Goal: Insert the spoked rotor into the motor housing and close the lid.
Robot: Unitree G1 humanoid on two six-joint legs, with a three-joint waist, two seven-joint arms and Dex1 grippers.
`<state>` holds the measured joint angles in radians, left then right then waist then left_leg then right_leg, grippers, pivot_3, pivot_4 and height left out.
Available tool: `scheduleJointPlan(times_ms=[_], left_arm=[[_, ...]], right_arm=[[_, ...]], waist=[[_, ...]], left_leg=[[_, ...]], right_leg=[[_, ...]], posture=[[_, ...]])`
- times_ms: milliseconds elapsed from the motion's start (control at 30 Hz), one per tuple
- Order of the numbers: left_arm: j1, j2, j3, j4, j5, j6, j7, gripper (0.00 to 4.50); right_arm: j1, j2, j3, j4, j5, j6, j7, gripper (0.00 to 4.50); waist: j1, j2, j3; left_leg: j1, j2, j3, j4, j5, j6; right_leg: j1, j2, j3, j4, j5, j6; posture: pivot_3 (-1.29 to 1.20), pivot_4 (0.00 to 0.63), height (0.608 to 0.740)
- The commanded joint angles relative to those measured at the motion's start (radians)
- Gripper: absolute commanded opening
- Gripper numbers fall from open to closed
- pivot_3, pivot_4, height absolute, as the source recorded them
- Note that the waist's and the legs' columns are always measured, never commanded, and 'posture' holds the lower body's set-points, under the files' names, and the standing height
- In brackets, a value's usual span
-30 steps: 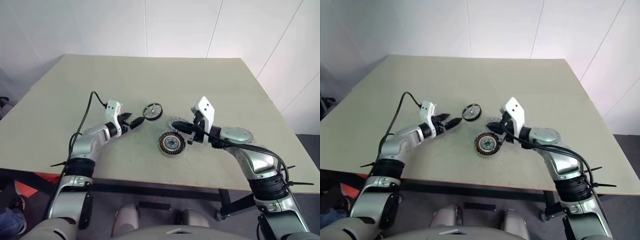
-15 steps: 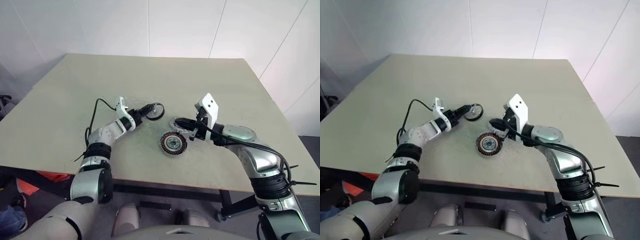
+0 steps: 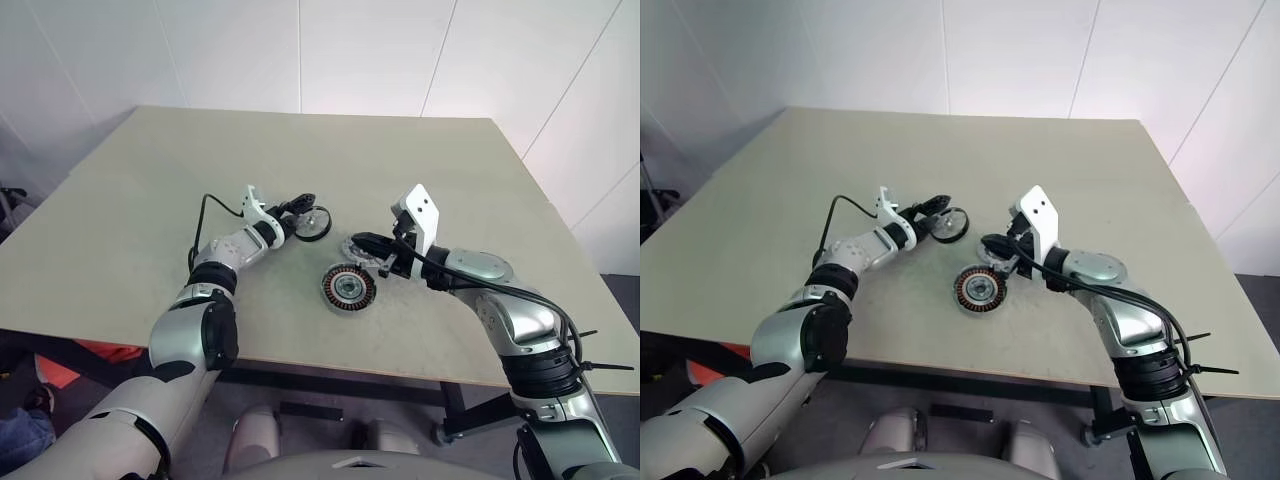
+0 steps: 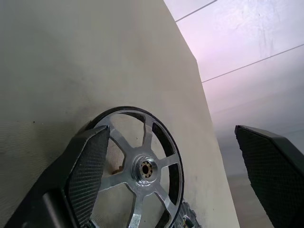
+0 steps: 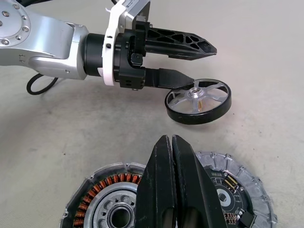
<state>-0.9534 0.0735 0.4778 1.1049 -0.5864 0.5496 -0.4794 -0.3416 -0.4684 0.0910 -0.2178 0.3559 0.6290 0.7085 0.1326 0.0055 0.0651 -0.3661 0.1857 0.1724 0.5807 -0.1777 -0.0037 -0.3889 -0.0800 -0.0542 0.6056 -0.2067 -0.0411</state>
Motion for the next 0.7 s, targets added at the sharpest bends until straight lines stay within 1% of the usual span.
scheduleJointPlan(times_ms=[33,100,200,267,533,700], left_arm=[[-0.007,-0.004,0.026,0.039,-0.017,0.019,0.009,4.48],[-0.008,-0.007,0.041,0.051,-0.023,0.024,0.019,4.48],[-0.001,-0.006,0.047,0.061,-0.018,0.021,0.030,3.88],[0.007,0.001,0.047,0.056,-0.017,0.023,0.023,3.27],[0.068,0.055,0.052,0.011,-0.021,0.052,-0.027,3.27],[0.127,0.113,0.047,-0.019,-0.009,0.084,-0.043,3.27]], right_arm=[[-0.016,-0.004,-0.025,-0.044,0.011,-0.012,-0.008,0.04],[-0.021,-0.002,-0.022,-0.041,0.011,-0.013,-0.009,0.04],[-0.027,-0.001,-0.020,-0.034,0.009,-0.017,-0.010,0.00],[-0.028,-0.001,-0.019,-0.032,0.008,-0.018,-0.009,0.00],[-0.026,0.000,-0.016,-0.033,0.006,-0.020,-0.010,0.00],[-0.025,0.004,-0.015,-0.030,0.005,-0.023,-0.012,0.00]], waist=[[0.000,0.000,0.000],[0.000,0.000,0.000],[0.001,0.000,0.000],[0.001,0.000,0.000],[-0.004,0.000,0.000],[-0.007,0.000,0.000]], left_leg=[[0.000,0.000,0.000,0.000,0.000,0.000],[0.000,0.000,0.000,0.000,0.000,0.000],[0.000,-0.001,0.000,0.000,0.000,0.000],[0.000,-0.001,0.000,0.000,0.000,0.001],[0.000,-0.001,0.000,-0.001,-0.001,0.001],[0.000,-0.001,0.000,-0.001,-0.001,0.001]], right_leg=[[0.000,0.000,0.000,0.000,0.000,0.000],[0.000,0.000,0.000,0.000,0.000,0.000],[0.000,-0.001,0.000,0.000,0.001,-0.001],[0.000,-0.001,0.000,0.000,0.001,-0.001],[0.000,-0.001,0.000,0.000,0.000,0.000],[0.000,-0.001,0.000,0.000,-0.002,0.003]], posture=[[0.00,0.000,0.740],[0.00,0.000,0.740],[0.00,0.000,0.740],[0.00,0.000,0.740],[0.00,0.000,0.740],[0.00,0.000,0.740]])
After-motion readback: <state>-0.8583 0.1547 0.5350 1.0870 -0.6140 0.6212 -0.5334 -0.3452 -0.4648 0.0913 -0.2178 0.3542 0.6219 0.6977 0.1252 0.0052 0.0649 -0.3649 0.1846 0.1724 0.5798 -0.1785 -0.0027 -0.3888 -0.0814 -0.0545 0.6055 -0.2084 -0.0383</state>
